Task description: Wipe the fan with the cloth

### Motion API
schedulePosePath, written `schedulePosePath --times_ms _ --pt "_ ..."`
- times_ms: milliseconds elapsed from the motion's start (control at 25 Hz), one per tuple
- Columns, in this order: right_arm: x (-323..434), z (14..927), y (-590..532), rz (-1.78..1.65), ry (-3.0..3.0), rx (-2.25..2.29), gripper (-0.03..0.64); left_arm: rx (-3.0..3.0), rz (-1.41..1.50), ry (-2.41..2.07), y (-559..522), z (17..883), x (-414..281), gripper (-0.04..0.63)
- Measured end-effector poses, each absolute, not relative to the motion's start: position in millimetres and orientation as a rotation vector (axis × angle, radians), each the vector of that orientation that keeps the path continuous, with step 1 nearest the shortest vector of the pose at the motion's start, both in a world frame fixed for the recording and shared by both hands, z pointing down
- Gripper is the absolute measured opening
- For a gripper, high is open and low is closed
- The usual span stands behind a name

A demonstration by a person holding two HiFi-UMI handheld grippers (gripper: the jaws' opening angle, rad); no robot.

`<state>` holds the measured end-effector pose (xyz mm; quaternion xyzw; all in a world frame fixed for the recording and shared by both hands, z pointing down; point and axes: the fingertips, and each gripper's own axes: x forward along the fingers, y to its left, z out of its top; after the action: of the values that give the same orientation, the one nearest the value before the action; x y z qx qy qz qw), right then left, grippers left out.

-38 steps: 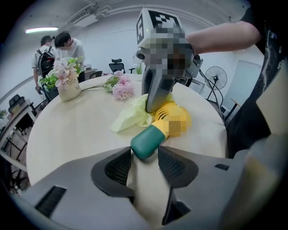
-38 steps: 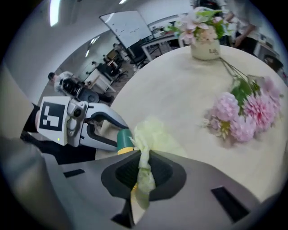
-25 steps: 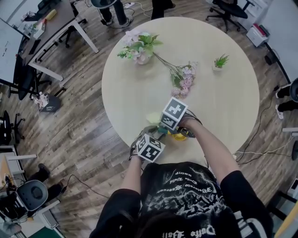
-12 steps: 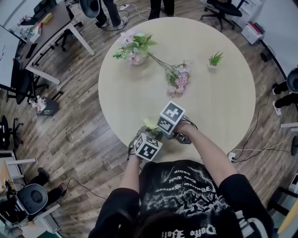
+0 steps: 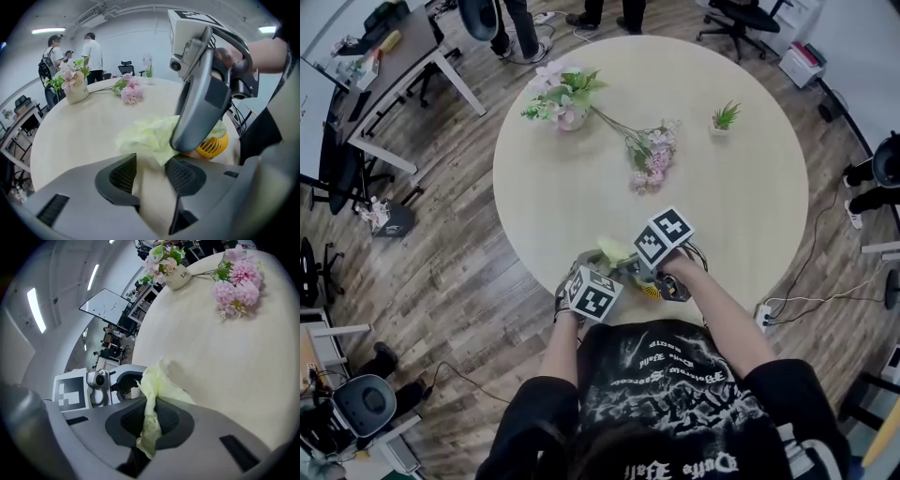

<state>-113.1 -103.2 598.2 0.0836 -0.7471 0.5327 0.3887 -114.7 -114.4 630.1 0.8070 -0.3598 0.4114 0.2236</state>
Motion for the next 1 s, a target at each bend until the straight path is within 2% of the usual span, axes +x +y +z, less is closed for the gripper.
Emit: schedulePosePath --times_ms 160,400,640,840,1000 --pt "-110 597 -107 1.314 -1.953 0.239 0.031 2.157 1.046 -1.016 -109 626 -114 0.212" --pt "-96 597 -139 1.432 -1.988 0.462 0.031 2.123 0.847 -0.959 -91 596 -78 0.330" --pt "-78 602 -161 1.385 -1.980 0.604 0.031 2.079 0.885 -0.972 -89 597 -61 0.371" --pt "-69 607 -156 1.308 -1.986 0.540 0.031 2.108 0.882 -0.955 -85 595 -37 0.383" --pt "-77 576 -133 1.268 -2.049 0.193 0.031 2.081 0.896 -1.003 -88 600 -34 0.403"
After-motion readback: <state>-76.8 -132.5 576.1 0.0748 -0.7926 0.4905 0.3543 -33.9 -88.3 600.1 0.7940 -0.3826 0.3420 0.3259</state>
